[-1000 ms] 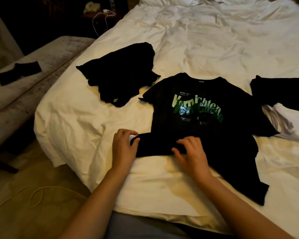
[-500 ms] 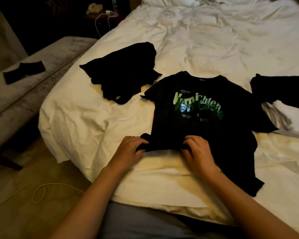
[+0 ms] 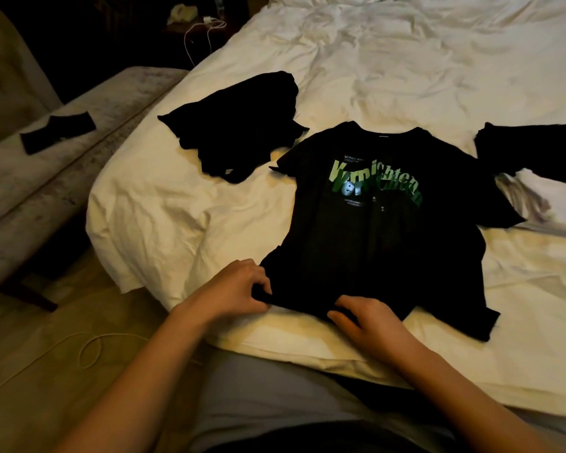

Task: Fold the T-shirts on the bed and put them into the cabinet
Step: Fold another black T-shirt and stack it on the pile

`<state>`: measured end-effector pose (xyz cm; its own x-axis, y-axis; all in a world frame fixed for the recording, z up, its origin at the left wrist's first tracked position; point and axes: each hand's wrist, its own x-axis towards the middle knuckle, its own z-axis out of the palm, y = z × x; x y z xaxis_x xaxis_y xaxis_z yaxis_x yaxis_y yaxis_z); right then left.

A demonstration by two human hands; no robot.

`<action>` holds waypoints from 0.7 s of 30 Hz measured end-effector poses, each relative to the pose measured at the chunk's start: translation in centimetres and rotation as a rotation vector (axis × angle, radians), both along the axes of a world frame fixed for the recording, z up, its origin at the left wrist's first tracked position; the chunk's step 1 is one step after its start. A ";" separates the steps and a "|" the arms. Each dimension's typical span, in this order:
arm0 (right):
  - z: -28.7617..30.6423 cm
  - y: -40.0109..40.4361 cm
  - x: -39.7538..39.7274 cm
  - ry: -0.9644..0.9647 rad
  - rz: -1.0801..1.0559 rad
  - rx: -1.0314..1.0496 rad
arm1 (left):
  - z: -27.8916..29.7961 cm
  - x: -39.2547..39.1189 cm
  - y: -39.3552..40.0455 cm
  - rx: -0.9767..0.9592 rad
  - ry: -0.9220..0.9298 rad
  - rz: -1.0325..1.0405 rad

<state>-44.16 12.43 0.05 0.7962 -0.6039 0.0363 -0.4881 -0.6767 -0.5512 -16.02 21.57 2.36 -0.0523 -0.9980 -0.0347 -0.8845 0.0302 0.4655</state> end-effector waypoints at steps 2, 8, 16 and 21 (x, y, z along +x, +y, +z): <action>-0.1 0.3 0.3 -0.065 0.012 0.006 | 0.4 -0.1 0.4 0.040 -0.055 0.008; 0.0 0.9 0.6 -0.050 0.056 0.051 | 2.1 -3.3 -0.2 0.022 -0.179 -0.022; -1.4 -0.4 -4.5 -0.254 -0.329 -0.185 | -0.6 -11.3 -2.9 -0.191 -0.119 -0.158; -2.0 -1.7 -8.5 -0.182 -0.538 -0.315 | -1.4 -16.3 -5.5 -0.105 -0.192 -0.174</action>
<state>-52.68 10.71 -1.97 0.3502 -0.8550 0.3826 -0.7212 -0.5067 -0.4723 -32.36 16.05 0.96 -0.2253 -0.9733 0.0428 -0.9335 0.2283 0.2765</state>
